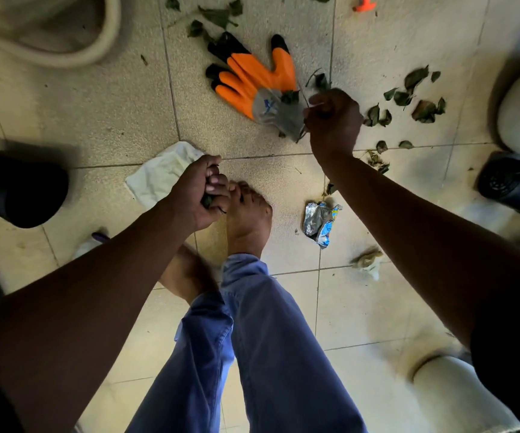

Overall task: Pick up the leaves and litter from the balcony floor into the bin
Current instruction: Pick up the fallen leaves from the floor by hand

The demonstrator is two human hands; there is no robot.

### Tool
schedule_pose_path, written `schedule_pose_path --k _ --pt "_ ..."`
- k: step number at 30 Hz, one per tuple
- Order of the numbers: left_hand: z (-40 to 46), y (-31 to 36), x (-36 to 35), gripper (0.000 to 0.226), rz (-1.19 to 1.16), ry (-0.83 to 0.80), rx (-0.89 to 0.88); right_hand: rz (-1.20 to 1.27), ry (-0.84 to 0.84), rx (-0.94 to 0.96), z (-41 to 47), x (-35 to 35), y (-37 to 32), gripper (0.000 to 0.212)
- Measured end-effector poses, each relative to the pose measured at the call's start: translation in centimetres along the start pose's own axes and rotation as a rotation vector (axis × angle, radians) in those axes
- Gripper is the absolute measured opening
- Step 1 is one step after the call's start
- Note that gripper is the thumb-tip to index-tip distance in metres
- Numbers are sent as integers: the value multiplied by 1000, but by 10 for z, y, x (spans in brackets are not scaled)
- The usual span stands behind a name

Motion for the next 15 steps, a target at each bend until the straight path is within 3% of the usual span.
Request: schedule_pose_path --k 3,6,8,12,15 --pt "-1 2 1 49 13 3 4 -49 -150 147 1 -14 -21 49" --pt "-3 2 2 49 26 15 11 -183 -253 231 5 -23 -25 36" --pt "-4 3 4 48 27 26 9 -217 -223 186 10 -20 -22 22" --pt "-5 7 7 47 46 41 1 -93 45 35 10 -2 -20 7" --pt "-3 3 7 46 61 30 13 -46 15 26 -13 0 -14 7"
Point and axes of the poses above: each hand's wrist, its own z-axis towards the middle knuckle, its own x-axis out of the back of the hand, y = z × x, the point moved 4 cm from there along z, towards the middle knuckle, and after that the axes turned 11 degrees about x, right-handed, at the moved point
